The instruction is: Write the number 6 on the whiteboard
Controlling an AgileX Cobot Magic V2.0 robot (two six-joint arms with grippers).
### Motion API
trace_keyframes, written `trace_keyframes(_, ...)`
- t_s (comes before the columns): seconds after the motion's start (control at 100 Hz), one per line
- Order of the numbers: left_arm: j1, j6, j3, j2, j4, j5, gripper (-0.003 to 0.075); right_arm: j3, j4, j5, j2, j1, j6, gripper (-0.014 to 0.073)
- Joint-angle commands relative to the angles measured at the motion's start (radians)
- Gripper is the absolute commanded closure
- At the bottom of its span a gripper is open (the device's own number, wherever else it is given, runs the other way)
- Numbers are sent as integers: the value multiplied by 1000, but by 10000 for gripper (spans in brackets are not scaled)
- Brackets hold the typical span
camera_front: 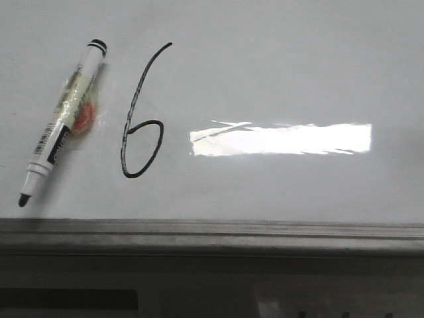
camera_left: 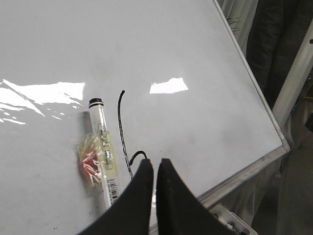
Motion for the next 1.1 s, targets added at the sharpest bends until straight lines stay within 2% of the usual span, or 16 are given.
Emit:
trace_keyframes(0.0,2,1,-28,5,-2,-67,741,-24,-5,-76,-11,-6,-6,657)
trace_keyframes(0.29,2,1,-3,5,-10,-80,741,-24,-5,-76,-11,-6,-6,657)
trace_keyframes(0.44,7,-1,5,5,97,-45,741,-24,-5,-76,-11,-6,-6,657)
trace_keyframes(0.51,43,-3,5,5,122,-43,741,-24,-5,-76,-11,-6,-6,657)
trace_keyframes(0.67,201,-10,5,4,288,-43,741,-24,-5,-76,-11,-6,-6,657)
trace_keyframes(0.8,358,-107,7,-60,311,29,741,-24,-5,-76,-11,-6,-6,657)
trace_keyframes(0.93,537,-106,33,-139,380,80,741,-24,-5,-76,-11,-6,-6,657)
trace_keyframes(1.09,733,-106,84,-251,387,101,741,-24,-5,-76,-11,-6,-6,657)
